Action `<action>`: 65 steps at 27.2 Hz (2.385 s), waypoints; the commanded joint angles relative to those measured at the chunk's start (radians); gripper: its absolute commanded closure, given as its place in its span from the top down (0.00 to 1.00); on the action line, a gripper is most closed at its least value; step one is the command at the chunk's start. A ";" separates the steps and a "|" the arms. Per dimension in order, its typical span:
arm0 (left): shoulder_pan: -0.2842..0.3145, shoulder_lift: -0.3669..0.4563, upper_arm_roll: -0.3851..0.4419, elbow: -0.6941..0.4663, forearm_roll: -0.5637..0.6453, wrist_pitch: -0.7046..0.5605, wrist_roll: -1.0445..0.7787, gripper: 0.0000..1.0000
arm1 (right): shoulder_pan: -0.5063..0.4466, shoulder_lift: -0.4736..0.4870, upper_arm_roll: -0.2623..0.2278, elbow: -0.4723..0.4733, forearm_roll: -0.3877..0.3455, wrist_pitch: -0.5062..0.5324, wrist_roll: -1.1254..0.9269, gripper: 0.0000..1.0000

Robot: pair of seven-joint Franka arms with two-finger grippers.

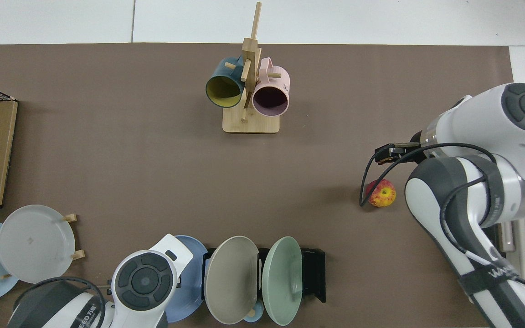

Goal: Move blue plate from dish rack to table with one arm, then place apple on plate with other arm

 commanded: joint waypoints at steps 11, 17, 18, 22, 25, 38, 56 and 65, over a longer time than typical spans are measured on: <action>-0.002 -0.004 -0.024 0.036 0.064 -0.025 0.039 0.00 | 0.017 0.028 -0.001 -0.152 -0.018 0.143 0.008 1.00; -0.004 0.012 -0.024 0.157 0.103 -0.140 0.055 0.00 | 0.014 0.027 -0.001 -0.194 -0.029 0.170 -0.003 1.00; -0.005 0.017 -0.024 0.176 0.104 -0.155 0.058 0.00 | 0.011 0.027 -0.001 -0.199 -0.029 0.170 -0.011 1.00; 0.002 0.058 -0.024 0.275 0.104 -0.219 0.058 0.00 | 0.002 0.030 -0.001 -0.222 -0.029 0.186 -0.037 1.00; 0.005 0.077 -0.024 0.305 0.106 -0.241 0.056 0.00 | 0.000 0.030 -0.001 -0.252 -0.029 0.229 -0.041 1.00; 0.160 0.222 0.001 0.525 0.153 -0.241 0.059 0.00 | 0.000 0.064 -0.001 -0.283 -0.029 0.281 -0.043 1.00; 0.160 0.428 0.145 0.661 -0.057 0.004 -0.241 0.00 | 0.002 0.096 -0.001 -0.295 -0.029 0.307 -0.045 0.69; 0.087 0.574 0.140 0.556 -0.204 0.289 -0.297 0.00 | 0.016 0.091 -0.001 -0.275 -0.029 0.292 -0.045 0.01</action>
